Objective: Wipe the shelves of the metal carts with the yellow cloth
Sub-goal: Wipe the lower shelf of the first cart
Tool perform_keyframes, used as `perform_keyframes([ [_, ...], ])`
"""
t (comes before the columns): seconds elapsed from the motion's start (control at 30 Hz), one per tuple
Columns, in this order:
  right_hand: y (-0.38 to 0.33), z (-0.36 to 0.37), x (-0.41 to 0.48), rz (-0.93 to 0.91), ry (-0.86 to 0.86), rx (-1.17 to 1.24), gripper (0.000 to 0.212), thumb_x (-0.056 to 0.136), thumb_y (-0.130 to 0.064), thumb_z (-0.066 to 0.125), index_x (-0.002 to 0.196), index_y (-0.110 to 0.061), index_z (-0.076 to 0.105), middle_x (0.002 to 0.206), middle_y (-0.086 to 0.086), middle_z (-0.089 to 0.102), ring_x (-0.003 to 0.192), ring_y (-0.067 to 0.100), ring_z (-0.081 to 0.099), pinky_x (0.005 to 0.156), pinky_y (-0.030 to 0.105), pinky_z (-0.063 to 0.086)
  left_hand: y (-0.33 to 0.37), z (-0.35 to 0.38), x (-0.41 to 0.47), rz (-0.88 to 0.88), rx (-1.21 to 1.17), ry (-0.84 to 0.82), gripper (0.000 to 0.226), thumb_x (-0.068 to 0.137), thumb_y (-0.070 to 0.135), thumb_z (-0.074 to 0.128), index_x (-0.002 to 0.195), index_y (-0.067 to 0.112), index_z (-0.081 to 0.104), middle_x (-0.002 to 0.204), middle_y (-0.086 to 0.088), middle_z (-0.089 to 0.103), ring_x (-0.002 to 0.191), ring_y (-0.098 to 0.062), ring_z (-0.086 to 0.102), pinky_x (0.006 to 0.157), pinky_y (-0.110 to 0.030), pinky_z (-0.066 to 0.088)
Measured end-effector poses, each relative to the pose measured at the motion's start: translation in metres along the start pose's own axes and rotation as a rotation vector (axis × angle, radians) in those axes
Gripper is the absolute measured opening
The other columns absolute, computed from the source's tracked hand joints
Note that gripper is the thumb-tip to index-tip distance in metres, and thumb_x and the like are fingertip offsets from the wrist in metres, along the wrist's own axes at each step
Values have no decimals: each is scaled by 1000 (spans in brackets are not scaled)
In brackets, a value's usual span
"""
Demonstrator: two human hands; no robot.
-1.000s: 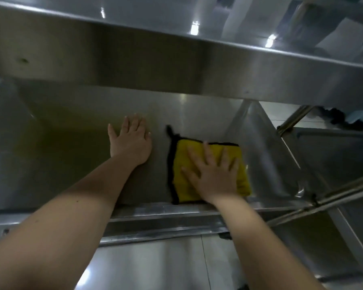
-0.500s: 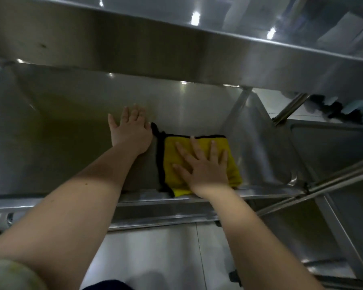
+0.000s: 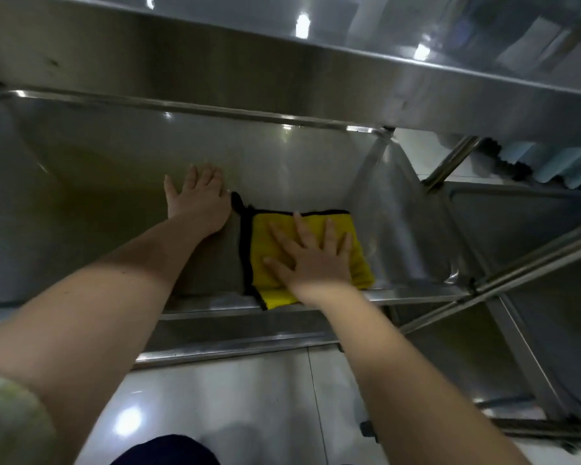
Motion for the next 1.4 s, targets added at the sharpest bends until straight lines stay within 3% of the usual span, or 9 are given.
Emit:
perform_keyframes([
  [0.13, 49, -8, 3, 18, -20, 30, 66, 85, -82, 19, 141, -65, -11, 159, -23, -18, 148, 36, -17, 116, 60, -10, -29, -15, 5, 83, 49, -66, 54, 107, 37, 16, 158, 25, 5, 166, 2, -2, 152, -24, -4, 120, -54, -2],
  [0.33, 194, -17, -22, 490, -39, 154, 63, 87, -79, 23, 142, -67, -5, 161, -22, -15, 148, 38, -15, 116, 61, -8, -89, -18, -8, 19, 104, -22, 58, 98, 65, 15, 152, 50, 5, 165, 13, -3, 152, -28, -5, 114, -64, -1],
  [0.43, 152, -12, -10, 438, -22, 129, 62, 90, -75, 19, 145, -63, -7, 160, -19, -20, 146, 43, -16, 114, 65, -5, -87, -18, -7, 24, 111, 2, 60, 96, 68, 14, 152, 51, 4, 165, 13, -3, 152, -28, -4, 114, -66, -1],
  [0.6, -43, 4, 7, -49, 33, -26, 62, 89, -77, 15, 143, -62, -12, 160, -16, -24, 144, 47, -19, 111, 67, -13, -98, -16, -2, 25, 102, 10, 55, 101, 58, 13, 154, 47, 4, 165, 10, -5, 152, -28, -7, 115, -65, -3],
  [0.67, -83, 0, 34, -142, 51, -23, 63, 89, -78, 14, 145, -62, -8, 162, -13, -19, 144, 47, -19, 110, 67, -14, -102, -16, -1, 27, 94, 46, 55, 103, 50, 14, 156, 40, 3, 165, 7, -7, 152, -27, -8, 117, -63, -2],
  [0.9, -83, -44, 201, 61, 25, 127, 69, 89, -79, 17, 150, -55, -1, 165, -5, -11, 145, 48, -16, 108, 72, -14, -104, -13, 6, -15, 83, 66, 58, 104, 48, 14, 157, 31, -1, 165, 4, -12, 151, -23, -14, 119, -57, -7],
  [1.1, -83, -18, 98, -65, 0, 51, 63, 90, -76, 10, 147, -58, -11, 163, -11, -19, 145, 45, -18, 108, 73, -12, -103, -15, 8, 13, 63, 48, 58, 103, 50, 12, 157, 33, 0, 165, 5, -10, 151, -24, -9, 118, -59, -6],
  [1.23, -79, 5, 7, -122, -60, -36, 64, 76, -83, -7, 134, -66, -29, 156, -15, -33, 144, 43, -25, 109, 70, -14, -102, -14, 7, 28, 68, 51, 58, 103, 48, 11, 157, 30, -2, 165, 2, -10, 151, -26, -10, 118, -59, -6],
  [1.4, -95, -22, 122, -75, 54, 43, 60, 89, -77, 12, 144, -63, -8, 162, -12, -18, 145, 45, -18, 109, 72, -10, -102, -11, 9, 31, 66, 71, 58, 104, 46, 13, 157, 29, -2, 165, 2, -9, 151, -26, -10, 118, -60, -6],
])
Point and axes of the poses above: each hand's wrist, its own x-axis towards the middle knuckle, its own z-axis out of the palm, y = z × x, the point moved 4 cm from there along x, towards the middle knuckle
